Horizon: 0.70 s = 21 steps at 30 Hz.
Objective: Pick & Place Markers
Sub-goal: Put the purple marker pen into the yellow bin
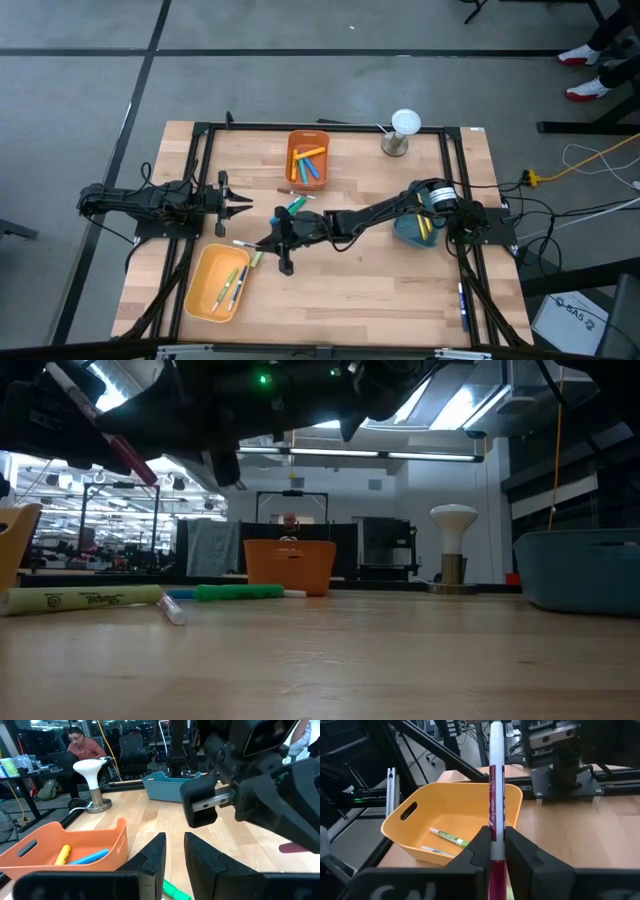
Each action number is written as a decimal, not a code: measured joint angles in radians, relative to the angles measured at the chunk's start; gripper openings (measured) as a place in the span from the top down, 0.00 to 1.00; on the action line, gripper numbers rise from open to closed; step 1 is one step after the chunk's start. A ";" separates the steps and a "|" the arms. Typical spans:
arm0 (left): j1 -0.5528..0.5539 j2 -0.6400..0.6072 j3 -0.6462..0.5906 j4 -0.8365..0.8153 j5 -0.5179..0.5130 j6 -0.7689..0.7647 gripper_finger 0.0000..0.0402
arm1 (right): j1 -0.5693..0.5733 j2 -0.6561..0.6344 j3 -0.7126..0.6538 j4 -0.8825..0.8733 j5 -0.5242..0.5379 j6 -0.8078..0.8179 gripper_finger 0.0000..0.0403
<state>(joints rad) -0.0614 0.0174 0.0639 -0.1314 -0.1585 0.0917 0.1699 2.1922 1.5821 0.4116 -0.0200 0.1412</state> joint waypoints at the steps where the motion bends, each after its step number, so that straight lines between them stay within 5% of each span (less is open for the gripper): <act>1: 0.000 0.000 0.000 0.000 0.000 0.000 0.83 | 0.000 0.000 0.003 -0.002 0.000 -0.005 0.90; 21: 0.000 0.000 0.000 0.000 0.000 0.000 0.83 | 0.026 0.275 0.568 -0.220 -0.184 -0.159 0.90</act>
<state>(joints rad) -0.0616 0.0177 0.0639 -0.1312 -0.1585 0.0917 0.1963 2.4671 2.1506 0.1913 -0.2042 -0.0176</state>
